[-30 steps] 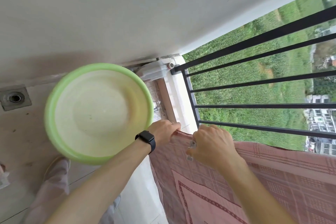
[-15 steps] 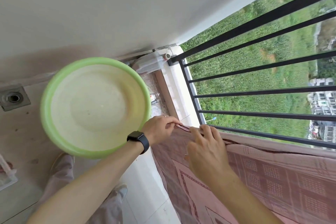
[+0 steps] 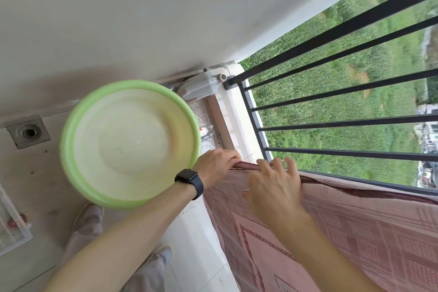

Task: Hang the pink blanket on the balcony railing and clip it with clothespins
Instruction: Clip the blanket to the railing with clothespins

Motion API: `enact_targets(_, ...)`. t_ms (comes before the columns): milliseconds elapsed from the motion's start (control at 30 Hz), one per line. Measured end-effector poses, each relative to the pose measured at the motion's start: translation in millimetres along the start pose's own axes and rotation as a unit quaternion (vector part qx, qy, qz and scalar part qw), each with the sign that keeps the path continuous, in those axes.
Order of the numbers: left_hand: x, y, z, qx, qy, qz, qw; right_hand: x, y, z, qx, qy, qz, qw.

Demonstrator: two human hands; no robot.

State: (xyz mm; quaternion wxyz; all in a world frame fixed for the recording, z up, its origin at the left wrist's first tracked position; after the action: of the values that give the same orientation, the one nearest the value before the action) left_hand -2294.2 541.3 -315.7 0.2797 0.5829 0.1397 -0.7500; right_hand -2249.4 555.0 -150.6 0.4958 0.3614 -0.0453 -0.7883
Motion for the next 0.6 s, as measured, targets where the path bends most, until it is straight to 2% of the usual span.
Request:
enact_targets(200, 4.4, -6.9, -6.6, 0.033, 0.080, 0.037, 0.996, -26.2, -32.6, 4.8, 0.069, -0.091, -0.097, 0.989)
enact_targets(267, 7.0, -5.6, -5.5, 0.036, 0.109, 0.061, 0.991, -30.2, -38.6, 3.4, 0.092, -0.098, -0.102, 0.986)
enact_targets(433, 8.4, 6.2, -8.7, 0.076, 0.150, 0.119, 0.979, -20.4, -33.9, 3.5, 0.050, -0.093, -0.080, 0.991)
enact_targets(600, 6.2, -0.7, -3.6, 0.057, 0.084, 0.050, 0.994, -21.4, -28.9, 3.5, 0.037, -0.078, -0.058, 0.995)
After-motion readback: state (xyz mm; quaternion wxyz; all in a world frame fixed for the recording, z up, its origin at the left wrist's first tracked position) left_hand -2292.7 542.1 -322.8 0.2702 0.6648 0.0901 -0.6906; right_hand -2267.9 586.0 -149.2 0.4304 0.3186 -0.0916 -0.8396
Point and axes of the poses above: each hand's wrist, its own y-axis away from the middle knuckle, its own z-axis out of the back of the hand, x = y × z, the point moved 6 cm from there along -y, towards the middle knuckle, and after that the axes turned 12 degrees about -x, right-handed, at the moved point
